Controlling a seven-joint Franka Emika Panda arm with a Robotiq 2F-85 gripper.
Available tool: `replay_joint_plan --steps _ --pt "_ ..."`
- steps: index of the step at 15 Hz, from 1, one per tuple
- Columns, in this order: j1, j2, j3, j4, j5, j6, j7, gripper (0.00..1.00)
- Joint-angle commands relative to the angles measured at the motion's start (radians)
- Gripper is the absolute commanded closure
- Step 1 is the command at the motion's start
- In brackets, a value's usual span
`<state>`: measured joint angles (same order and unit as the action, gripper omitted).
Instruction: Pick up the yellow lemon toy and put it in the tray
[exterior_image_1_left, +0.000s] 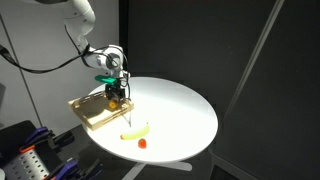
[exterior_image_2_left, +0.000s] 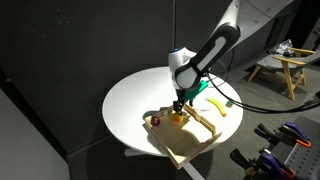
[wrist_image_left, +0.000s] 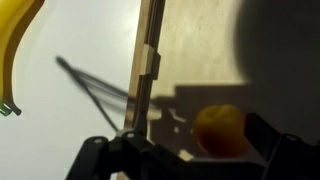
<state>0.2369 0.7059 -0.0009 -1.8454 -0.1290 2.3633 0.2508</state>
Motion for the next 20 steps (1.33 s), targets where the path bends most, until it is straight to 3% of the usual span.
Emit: replay_joint_plan --steps 1,9,20 --pt "-0.004 -0.001 -0.003 0.014 0.011 -0.037 0.012 0.0" --pt "-0.047 -0.134 -0.013 -0.115 0.018 -0.098 -0.005 0.0" --pt "-0.141 -0.451 -0.021 -0.396 0.024 -0.089 -0.014 0.0"
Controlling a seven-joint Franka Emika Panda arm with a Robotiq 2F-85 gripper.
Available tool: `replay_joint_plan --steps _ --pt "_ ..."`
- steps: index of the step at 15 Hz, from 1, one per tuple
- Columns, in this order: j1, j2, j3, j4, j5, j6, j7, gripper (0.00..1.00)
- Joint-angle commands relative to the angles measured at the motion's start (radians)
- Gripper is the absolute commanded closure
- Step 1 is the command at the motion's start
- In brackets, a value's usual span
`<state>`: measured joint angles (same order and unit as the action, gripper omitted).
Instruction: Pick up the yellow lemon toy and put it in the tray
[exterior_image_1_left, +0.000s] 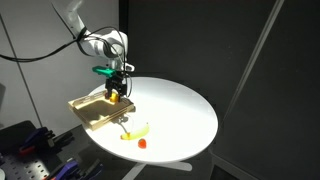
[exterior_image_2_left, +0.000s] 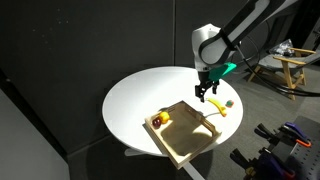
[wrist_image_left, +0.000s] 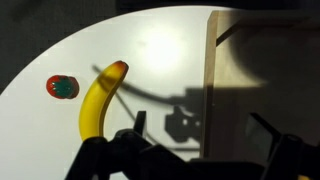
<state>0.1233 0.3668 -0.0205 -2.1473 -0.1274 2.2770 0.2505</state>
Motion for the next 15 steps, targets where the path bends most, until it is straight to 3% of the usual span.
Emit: replay_joint_plan --steps 1,6,15 --pt "-0.037 -0.138 -0.003 -0.115 0.022 -0.003 -0.016 0.0" --pt "-0.081 -0.275 -0.006 -0.215 0.026 -0.01 -0.03 0.0" --pt "-0.116 -0.497 -0.002 -0.386 0.043 0.079 -0.115 0.0"
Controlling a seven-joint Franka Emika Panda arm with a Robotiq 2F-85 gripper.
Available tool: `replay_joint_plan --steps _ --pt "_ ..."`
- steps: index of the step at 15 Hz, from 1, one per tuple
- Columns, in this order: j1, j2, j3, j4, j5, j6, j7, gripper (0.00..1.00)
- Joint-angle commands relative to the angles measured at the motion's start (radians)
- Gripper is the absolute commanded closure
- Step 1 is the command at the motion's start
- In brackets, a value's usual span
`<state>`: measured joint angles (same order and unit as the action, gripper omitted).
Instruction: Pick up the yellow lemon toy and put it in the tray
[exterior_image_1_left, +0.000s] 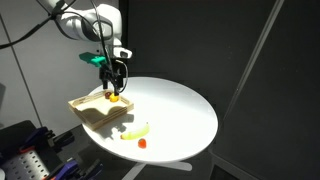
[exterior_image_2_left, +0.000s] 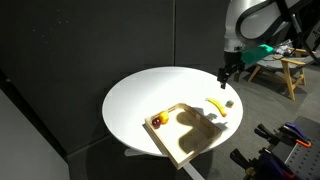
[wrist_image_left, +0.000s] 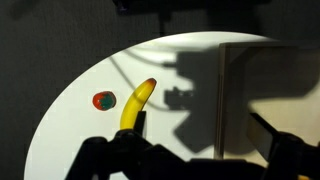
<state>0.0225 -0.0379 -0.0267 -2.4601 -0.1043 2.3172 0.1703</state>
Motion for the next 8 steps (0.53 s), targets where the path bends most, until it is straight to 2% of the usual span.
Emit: replay_joint_plan --steps 1,8 --pt "-0.017 -0.113 0.004 -0.089 0.019 0.049 -0.031 0.0" --pt "-0.027 -0.197 0.011 -0.156 0.004 0.099 -0.012 0.0"
